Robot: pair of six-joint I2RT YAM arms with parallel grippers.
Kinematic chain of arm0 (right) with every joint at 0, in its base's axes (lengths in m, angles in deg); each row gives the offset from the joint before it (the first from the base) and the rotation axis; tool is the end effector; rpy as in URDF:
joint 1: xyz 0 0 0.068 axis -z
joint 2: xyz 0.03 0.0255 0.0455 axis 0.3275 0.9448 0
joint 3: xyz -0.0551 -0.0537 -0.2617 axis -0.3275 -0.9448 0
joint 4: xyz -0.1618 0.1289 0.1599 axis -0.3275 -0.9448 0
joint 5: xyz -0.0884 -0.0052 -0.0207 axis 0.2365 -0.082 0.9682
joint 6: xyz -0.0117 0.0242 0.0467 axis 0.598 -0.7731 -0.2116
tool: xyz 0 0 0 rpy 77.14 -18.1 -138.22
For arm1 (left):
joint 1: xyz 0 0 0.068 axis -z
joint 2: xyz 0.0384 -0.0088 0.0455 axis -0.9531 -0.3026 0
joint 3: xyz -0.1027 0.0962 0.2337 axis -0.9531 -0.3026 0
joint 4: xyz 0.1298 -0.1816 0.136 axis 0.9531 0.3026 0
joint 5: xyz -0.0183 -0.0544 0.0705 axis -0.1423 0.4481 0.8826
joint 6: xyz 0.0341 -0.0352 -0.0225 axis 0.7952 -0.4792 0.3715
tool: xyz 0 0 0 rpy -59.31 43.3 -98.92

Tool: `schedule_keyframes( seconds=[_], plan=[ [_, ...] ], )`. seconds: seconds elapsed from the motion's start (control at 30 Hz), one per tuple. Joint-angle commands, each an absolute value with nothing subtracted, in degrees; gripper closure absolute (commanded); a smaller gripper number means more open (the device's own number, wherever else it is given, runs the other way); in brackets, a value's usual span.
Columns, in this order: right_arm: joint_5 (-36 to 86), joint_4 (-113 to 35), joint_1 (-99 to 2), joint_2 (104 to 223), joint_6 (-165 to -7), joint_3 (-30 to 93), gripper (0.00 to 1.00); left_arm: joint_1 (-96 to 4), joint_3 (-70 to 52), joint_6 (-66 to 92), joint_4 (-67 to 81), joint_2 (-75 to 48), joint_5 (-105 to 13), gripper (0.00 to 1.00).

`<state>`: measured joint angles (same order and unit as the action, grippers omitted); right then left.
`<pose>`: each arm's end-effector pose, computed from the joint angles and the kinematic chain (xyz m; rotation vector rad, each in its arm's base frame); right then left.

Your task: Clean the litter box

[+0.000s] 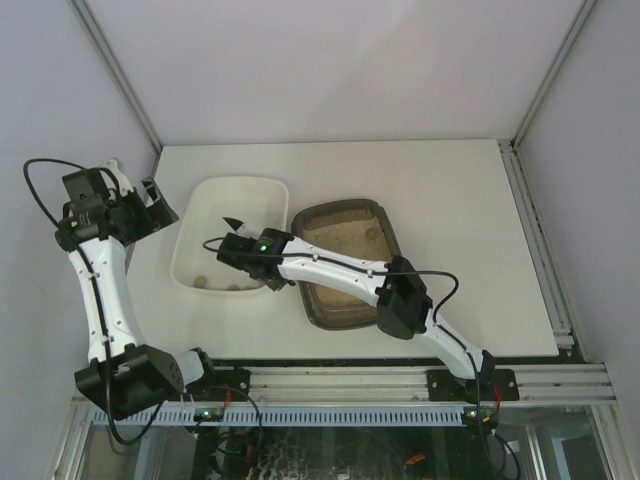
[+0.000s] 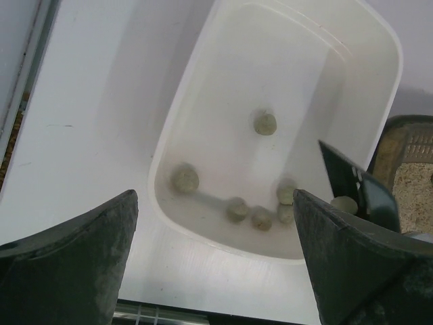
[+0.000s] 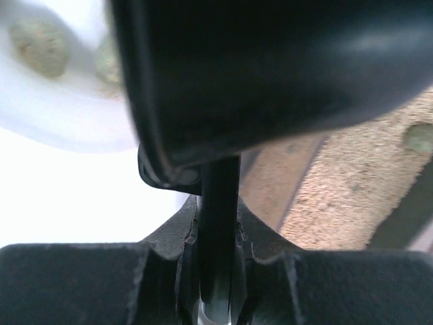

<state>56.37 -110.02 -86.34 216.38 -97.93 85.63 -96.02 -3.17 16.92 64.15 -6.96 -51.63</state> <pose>0.1986 0.4357 0.2442 -1.0303 2.4589 -0.1814 0.2183 0.0863 0.3784 -0.5180 2.2951 -0.1486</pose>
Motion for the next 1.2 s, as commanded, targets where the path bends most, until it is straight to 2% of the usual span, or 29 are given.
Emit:
schedule_keyframes(
  seconds=[0.0,0.27,0.43,0.53,0.67,0.87,1.03,1.17],
  plan=[
    [66.7,-109.5,-85.9,212.6,-94.2,86.1,1.0,-95.9,-5.0,17.7,62.5,-4.8,-50.1,0.0],
    [67.6,-101.6,-87.3,207.7,-89.6,81.5,1.0,-95.9,-7.0,19.3,63.0,-3.0,-52.0,0.01],
    [66.3,-100.9,-86.4,204.6,-94.0,81.0,1.0,-95.9,-7.5,23.0,63.3,-0.8,-57.8,0.01],
    [55.8,-95.4,-83.3,196.3,-99.5,73.7,1.0,-95.9,-6.4,27.0,64.0,-0.8,-66.1,0.0],
    [36.9,-84.0,-75.9,182.5,-110.0,53.4,1.0,-93.9,-2.9,31.0,64.2,-4.2,-73.5,0.0],
    [7.1,-63.2,-66.8,165.9,-129.9,23.7,1.0,-78.2,9.2,34.6,67.5,-18.1,-63.6,0.0],
    [-7.3,-52.6,-64.2,159.4,-140.5,10.2,1.0,-71.2,16.7,32.9,65.3,-28.3,-62.1,0.0],
    [-13.8,-35.4,-60.9,153.0,-156.2,-1.0,1.0,-66.1,23.8,31.2,63.1,-36.5,-61.0,0.0]
  ],
)
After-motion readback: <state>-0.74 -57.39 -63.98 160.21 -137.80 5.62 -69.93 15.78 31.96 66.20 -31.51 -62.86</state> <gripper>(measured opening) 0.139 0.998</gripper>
